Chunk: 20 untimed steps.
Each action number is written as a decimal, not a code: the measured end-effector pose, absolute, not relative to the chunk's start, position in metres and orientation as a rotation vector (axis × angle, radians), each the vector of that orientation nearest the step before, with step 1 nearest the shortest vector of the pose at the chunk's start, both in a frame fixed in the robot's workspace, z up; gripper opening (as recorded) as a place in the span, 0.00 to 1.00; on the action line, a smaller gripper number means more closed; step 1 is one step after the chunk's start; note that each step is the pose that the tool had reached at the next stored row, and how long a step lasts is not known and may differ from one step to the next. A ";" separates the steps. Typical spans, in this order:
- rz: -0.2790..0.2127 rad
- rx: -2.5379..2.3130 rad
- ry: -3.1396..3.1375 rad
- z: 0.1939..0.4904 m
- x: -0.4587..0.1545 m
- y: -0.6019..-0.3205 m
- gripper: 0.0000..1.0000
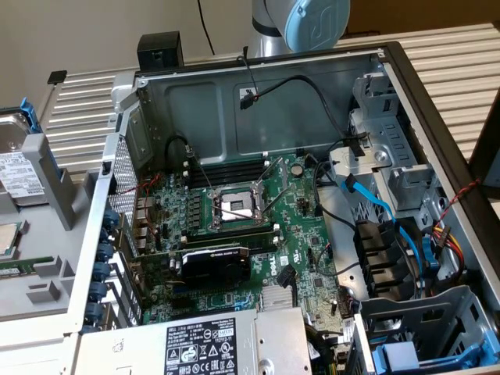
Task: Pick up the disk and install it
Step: 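Pick up the disk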
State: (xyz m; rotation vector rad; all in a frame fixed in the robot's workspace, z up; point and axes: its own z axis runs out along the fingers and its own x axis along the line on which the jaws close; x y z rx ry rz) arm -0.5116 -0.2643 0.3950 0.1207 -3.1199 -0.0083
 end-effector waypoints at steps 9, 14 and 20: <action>-0.006 0.323 -3.105 0.395 -0.513 -0.264 0.31; -0.005 0.462 -3.087 0.395 -0.513 -0.264 0.31; -0.003 0.632 -3.057 0.394 -0.513 -0.264 0.31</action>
